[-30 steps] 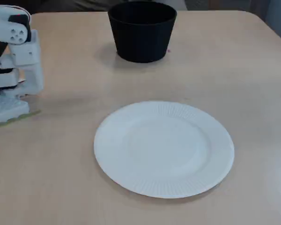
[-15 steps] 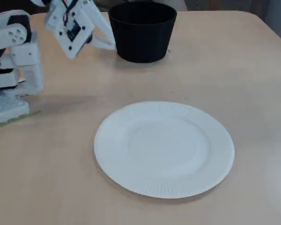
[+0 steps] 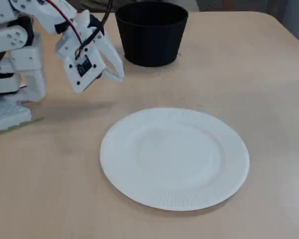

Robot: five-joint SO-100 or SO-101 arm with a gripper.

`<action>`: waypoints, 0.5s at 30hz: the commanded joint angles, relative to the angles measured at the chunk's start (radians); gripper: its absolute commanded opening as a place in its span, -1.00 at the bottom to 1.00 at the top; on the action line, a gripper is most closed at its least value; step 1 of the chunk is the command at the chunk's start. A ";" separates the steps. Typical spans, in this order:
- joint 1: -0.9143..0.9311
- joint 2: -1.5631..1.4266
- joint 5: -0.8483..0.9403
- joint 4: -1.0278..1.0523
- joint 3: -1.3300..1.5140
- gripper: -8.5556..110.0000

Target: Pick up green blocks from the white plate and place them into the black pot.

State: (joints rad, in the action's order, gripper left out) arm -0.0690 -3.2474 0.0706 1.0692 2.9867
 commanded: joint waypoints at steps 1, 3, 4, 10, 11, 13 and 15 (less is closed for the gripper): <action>0.008 -0.005 -0.003 -0.015 -0.003 -0.90; 0.006 -0.005 0.000 -0.015 -0.003 -0.90; 0.005 -0.005 0.003 -0.015 -0.003 -0.90; -0.008 -0.005 0.017 -0.015 -0.003 -0.90; -0.009 -0.005 0.018 -0.015 -0.003 -0.90; -0.009 -0.005 0.018 -0.015 -0.003 -0.90; -0.009 -0.005 0.018 -0.015 -0.003 -0.90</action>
State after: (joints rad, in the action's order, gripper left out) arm -0.0767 -3.2474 0.0828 1.0692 2.9867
